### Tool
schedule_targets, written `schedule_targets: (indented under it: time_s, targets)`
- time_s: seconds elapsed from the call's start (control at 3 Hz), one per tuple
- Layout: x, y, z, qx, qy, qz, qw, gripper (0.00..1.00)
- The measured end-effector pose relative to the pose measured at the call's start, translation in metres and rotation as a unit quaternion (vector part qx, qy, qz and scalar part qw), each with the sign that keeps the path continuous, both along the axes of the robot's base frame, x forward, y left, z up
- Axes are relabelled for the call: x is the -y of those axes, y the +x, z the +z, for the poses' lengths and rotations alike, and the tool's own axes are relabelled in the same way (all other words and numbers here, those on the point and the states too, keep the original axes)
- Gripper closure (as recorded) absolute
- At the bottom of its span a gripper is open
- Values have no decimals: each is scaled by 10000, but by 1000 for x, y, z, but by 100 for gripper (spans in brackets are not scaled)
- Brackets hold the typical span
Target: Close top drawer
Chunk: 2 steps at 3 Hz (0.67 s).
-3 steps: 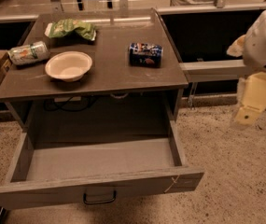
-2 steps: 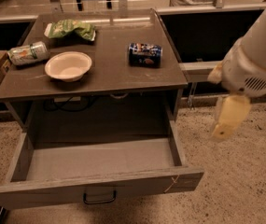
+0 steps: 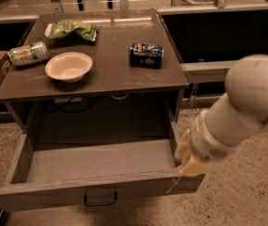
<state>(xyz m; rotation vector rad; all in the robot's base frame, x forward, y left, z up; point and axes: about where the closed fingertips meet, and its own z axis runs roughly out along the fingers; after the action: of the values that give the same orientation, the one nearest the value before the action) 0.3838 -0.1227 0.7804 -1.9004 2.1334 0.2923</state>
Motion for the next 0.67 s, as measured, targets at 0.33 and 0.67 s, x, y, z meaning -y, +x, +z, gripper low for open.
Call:
schedule_targets:
  time_s: [0.33,0.67]
  targets:
    - [-15,-26,-41,-11,377,340,9987,85]
    - [-28,-45,-66,73,630,676,9957,100]
